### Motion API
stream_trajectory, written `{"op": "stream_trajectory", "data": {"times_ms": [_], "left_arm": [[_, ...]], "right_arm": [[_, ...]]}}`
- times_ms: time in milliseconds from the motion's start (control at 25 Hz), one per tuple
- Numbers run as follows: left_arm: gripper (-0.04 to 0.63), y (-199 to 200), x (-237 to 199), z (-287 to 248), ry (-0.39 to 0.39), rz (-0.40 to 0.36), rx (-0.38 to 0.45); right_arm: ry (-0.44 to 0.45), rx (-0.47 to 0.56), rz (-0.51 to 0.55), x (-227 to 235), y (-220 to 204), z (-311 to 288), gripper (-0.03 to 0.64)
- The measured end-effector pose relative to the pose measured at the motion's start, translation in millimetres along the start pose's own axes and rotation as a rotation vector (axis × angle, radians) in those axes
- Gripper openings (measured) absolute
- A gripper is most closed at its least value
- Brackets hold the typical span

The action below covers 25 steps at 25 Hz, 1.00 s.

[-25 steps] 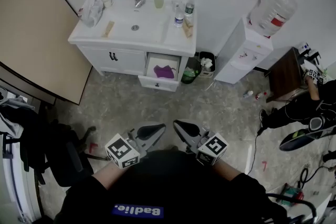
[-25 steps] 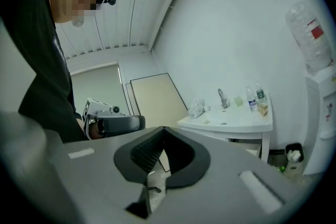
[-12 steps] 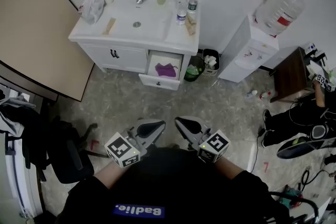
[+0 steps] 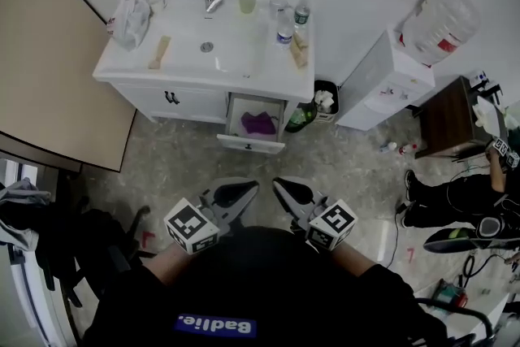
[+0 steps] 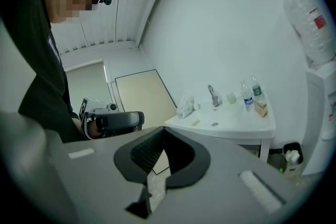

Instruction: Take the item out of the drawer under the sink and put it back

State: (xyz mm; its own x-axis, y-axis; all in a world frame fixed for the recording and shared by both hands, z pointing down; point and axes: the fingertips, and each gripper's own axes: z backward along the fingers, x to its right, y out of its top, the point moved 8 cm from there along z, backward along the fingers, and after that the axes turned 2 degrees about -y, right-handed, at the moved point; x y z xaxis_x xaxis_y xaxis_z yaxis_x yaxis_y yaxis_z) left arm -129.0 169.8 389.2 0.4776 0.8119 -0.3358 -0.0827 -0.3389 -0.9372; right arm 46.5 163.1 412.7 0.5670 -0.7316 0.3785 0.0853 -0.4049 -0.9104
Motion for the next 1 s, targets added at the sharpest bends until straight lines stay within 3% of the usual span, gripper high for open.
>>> {"op": "stream_trajectory", "data": {"times_ms": [280, 480, 760, 1000], "left_arm": [[0.005, 23.0, -68.5, 14.9, -0.093, 0.005, -0.04], [0.006, 28.7, -106.9, 19.8, -0.114, 0.022, -0.043], [0.006, 33.7, -130.8, -2.2, -0.137, -0.012, -0.034], [0.006, 18.8, -142.5, -42.3, -0.132, -0.003, -0.077]], "right_arm": [[-0.03, 0.009, -0.03, 13.8, 13.8, -70.6, 0.002], [-0.074, 0.012, -0.036, 16.8, 19.8, -97.1, 0.002], [-0.098, 0.032, -0.036, 36.8, 28.9, -101.7, 0.002], [-0.07, 0.032, -0.019, 66.7, 28.0, -83.5, 0.002]]}}
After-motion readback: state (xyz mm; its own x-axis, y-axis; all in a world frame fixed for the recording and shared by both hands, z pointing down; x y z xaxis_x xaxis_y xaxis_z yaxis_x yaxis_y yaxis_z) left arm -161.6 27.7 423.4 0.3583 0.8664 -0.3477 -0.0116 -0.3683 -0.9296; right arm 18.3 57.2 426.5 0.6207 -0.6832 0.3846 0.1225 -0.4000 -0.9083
